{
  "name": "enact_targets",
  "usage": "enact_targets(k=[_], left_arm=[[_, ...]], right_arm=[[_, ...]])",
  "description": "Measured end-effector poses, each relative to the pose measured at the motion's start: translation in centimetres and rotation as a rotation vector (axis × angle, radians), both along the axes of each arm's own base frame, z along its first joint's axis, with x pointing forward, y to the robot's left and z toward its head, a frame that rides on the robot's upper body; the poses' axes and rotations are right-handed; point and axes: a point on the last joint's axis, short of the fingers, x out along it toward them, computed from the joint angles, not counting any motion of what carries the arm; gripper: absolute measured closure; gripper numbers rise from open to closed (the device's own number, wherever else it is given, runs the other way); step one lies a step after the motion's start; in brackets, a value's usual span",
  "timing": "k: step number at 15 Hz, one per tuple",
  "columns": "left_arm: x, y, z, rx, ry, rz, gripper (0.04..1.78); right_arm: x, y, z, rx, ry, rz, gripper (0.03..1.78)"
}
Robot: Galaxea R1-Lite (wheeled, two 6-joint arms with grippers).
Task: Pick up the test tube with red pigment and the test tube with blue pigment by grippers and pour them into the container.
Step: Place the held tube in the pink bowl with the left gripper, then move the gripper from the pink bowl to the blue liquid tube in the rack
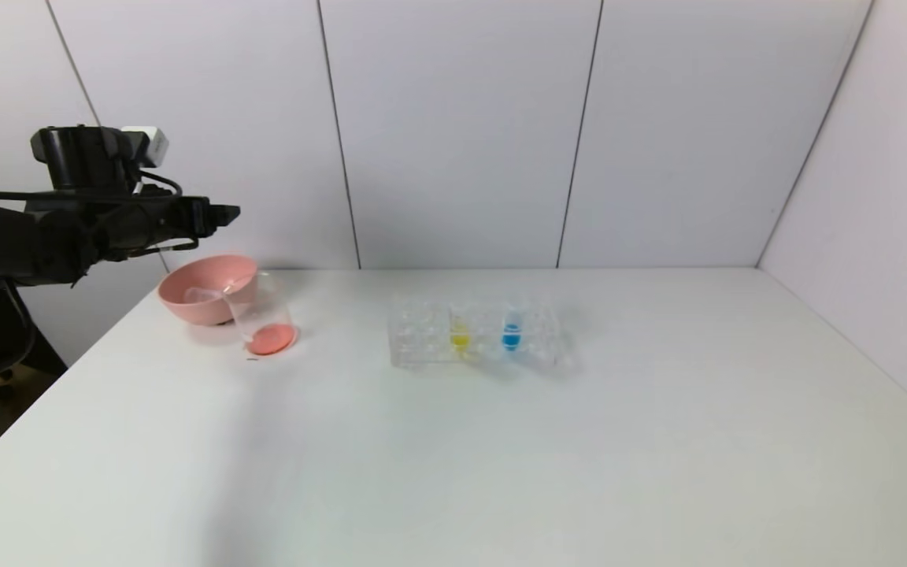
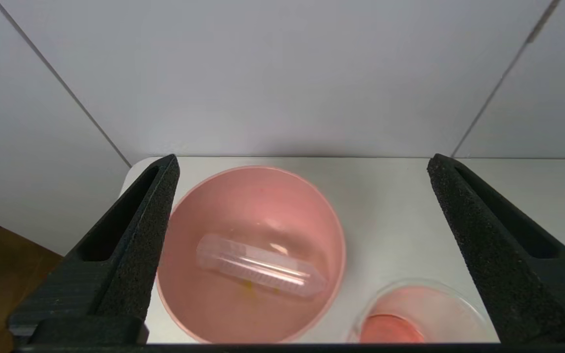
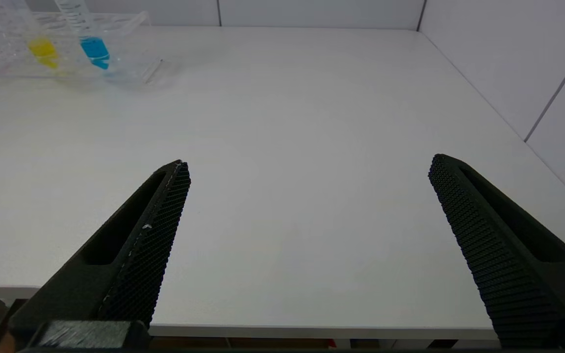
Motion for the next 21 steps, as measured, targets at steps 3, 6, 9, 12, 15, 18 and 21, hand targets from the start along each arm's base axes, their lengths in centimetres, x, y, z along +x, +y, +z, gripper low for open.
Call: enact_targets(k=[3,6,9,12,15,18,21], left_arm=[[-2.8,-2.1,1.6,-0.013,-0.018,-0.049,0.06],[-5.8,-3.8,2.3,-0.027,-0.014,-0.095,0.06],[-8.8,-5.6,2.7,-0.031,-0.013,-0.154,0.06],[-11.8,-7.5,2.8,-0.052,-0.014,-0.277,0.06],[-14.2,-9.1,2.7,-0.072,-0.049,-0.399,0.06],[-15.8,-10.1,2.4,-0.087,-0.08,-0.502,0.06],[-16.9,-11.3,1.9,-0.099,-0.091,-0.586,0.06]], right_arm=[[0.0,0.0,0.0,0.0,0.0,-0.001,0.04],[0.0,0.0,0.0,0.0,0.0,-0.001,0.04],[0.0,0.0,0.0,0.0,0.0,-0.001,0.04],[0.0,0.0,0.0,0.0,0.0,-0.001,0.04],[0.0,0.0,0.0,0.0,0.0,-0.001,0.04],[0.0,0.0,0.0,0.0,0.0,-0.001,0.04],[0.0,0.0,0.0,0.0,0.0,0.0,0.04]])
